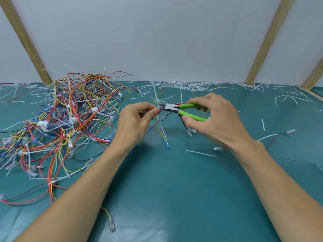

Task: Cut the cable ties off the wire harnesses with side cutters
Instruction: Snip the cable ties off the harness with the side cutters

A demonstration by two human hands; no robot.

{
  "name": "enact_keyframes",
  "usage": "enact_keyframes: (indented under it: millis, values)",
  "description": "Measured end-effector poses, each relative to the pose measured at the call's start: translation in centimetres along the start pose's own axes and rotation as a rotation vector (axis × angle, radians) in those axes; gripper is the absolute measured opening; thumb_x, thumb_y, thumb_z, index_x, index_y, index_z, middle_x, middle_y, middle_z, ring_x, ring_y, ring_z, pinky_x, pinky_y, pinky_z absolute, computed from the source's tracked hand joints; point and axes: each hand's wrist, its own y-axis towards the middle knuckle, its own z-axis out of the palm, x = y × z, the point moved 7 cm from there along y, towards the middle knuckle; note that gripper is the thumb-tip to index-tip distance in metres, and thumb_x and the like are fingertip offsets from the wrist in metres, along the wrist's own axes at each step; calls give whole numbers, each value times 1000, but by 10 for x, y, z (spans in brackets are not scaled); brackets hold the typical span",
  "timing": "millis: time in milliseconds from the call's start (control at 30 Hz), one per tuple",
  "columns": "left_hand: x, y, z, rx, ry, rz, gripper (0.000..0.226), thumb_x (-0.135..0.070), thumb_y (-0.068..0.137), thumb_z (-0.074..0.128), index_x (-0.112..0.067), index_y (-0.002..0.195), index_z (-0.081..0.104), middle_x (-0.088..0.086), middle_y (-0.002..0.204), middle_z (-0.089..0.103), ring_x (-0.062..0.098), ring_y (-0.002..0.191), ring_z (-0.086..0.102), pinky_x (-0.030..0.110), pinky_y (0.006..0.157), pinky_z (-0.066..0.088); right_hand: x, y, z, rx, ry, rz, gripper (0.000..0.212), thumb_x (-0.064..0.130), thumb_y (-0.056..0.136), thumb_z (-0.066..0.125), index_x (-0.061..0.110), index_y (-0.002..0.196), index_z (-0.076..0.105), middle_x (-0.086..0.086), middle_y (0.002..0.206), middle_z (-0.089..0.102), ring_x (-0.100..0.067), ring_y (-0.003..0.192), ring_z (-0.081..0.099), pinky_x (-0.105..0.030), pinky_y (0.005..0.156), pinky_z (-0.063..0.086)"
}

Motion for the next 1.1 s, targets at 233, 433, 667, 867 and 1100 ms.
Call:
enact_keyframes:
  millis: [233, 433, 667, 867, 1100]
  values:
    - [-6, 1, -5, -71, 123, 144, 9, -23, 84, 80, -19, 92, 81, -18, 74, 65, 7, 71, 57, 17, 67, 42, -1, 1, -6, -25, -3, -48, 45, 66, 75, 69, 39, 111, 76, 5, 93, 62, -18, 92, 57, -34, 83, 46]
    - [-11, -1, -6, -99, 176, 224, 11, -24, 84, 79, -18, 93, 81, -3, 76, 72, 20, 71, 58, 39, 68, 48, -1, 1, -7, -48, -29, -65, 39, 55, 76, 74, 40, 112, 75, 4, 98, 63, -18, 96, 56, -34, 84, 45]
    - [-14, 0, -5, -83, 267, 281, 12, -31, 87, 75, -20, 89, 80, -3, 71, 69, 23, 68, 54, 56, 75, 45, 1, 1, -8, -78, -51, -101, 41, 49, 75, 77, 38, 114, 75, 6, 98, 61, -14, 98, 50, -28, 81, 38]
    - [-16, 0, -7, -85, 316, 288, 14, -34, 88, 73, -22, 88, 79, -5, 71, 67, 23, 69, 55, 51, 78, 42, 2, 0, -8, -98, -44, -112, 43, 49, 74, 78, 36, 115, 76, 6, 97, 60, -13, 98, 49, -27, 81, 36]
    - [-17, -2, -6, -95, 343, 288, 15, -36, 89, 71, -23, 89, 79, -5, 73, 67, 22, 74, 56, 41, 82, 32, 5, -1, -6, -82, -43, -114, 40, 49, 75, 77, 37, 113, 76, 5, 97, 59, -16, 97, 52, -29, 82, 40]
